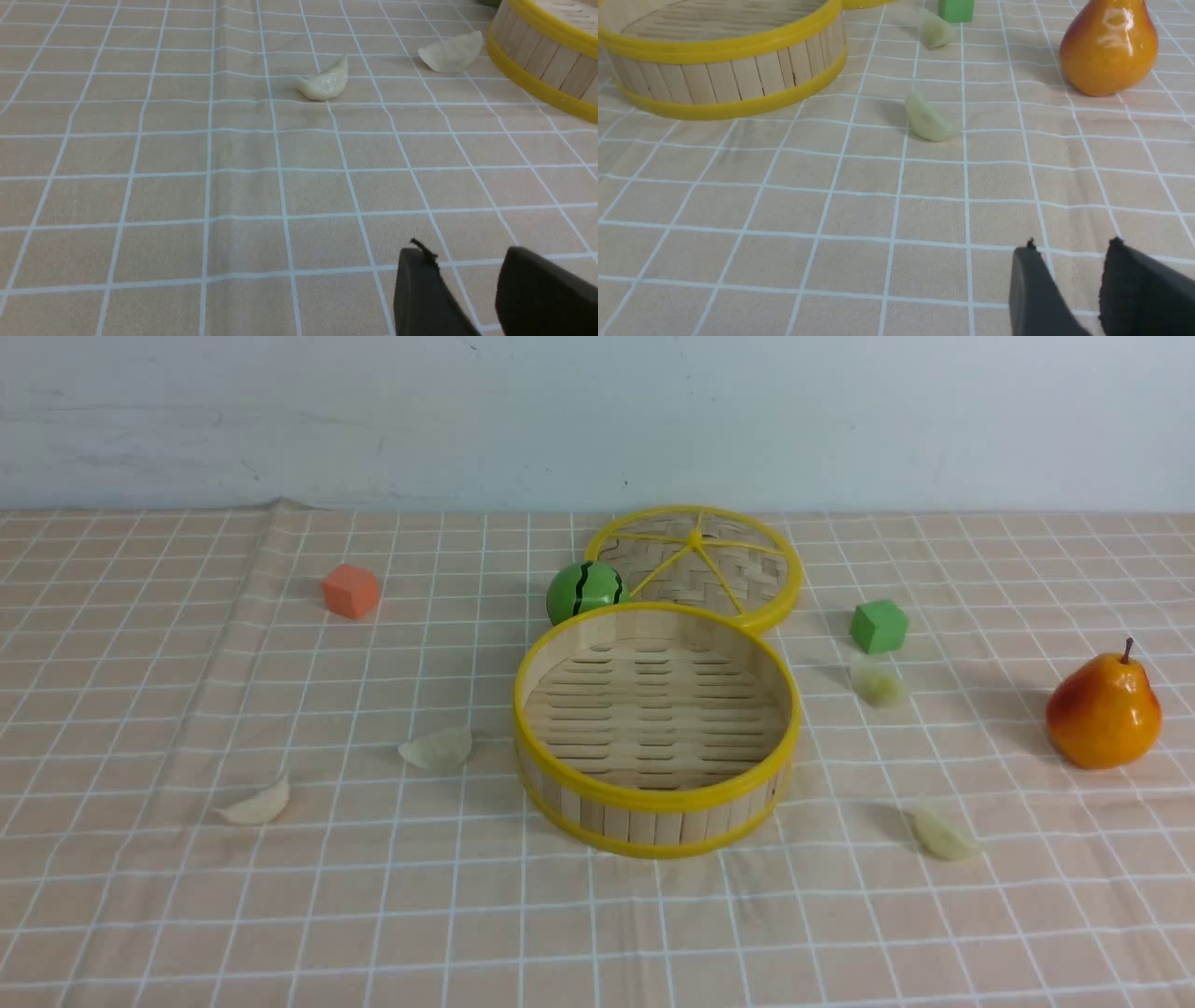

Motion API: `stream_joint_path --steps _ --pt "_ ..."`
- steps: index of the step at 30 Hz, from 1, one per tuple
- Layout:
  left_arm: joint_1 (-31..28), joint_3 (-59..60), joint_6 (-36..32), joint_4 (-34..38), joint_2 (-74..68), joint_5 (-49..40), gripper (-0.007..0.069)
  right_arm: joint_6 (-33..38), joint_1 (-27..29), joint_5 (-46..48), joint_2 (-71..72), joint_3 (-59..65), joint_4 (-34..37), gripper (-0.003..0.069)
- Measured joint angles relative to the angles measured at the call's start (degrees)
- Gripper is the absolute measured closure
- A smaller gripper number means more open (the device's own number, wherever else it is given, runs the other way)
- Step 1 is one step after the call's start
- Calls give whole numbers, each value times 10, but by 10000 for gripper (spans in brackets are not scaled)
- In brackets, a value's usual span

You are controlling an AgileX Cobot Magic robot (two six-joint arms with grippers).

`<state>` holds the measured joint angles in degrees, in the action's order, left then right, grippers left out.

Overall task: Put the dumplings into the steamer on the table with the brown tablecloth.
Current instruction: 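Reach for and grasp a dumpling on the table with the left gripper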

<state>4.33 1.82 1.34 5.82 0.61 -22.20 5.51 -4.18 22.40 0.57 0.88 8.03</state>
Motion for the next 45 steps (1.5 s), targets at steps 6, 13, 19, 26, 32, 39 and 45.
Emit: stream_joint_path --steps 6,13,19,26,32,39,45 --pt "0 0 0 0 0 0 387 0 0 0 0 0 1 427" --pt "0 0 0 0 0 0 386 0 0 0 0 0 1 423" --pt "0 0 0 -1 0 0 386 -1 0 0 0 0 1 421" --pt "0 0 -1 -19 0 14 386 -6 0 -5 0 0 2 421" --pt "0 0 -1 -21 0 53 386 -6 0 -8 0 0 2 421" --pt "0 0 -1 -21 0 203 386 -6 0 -124 0 6 2 420" --pt "0 0 1 -19 0 346 386 -25 0 -330 0 6 8 420"
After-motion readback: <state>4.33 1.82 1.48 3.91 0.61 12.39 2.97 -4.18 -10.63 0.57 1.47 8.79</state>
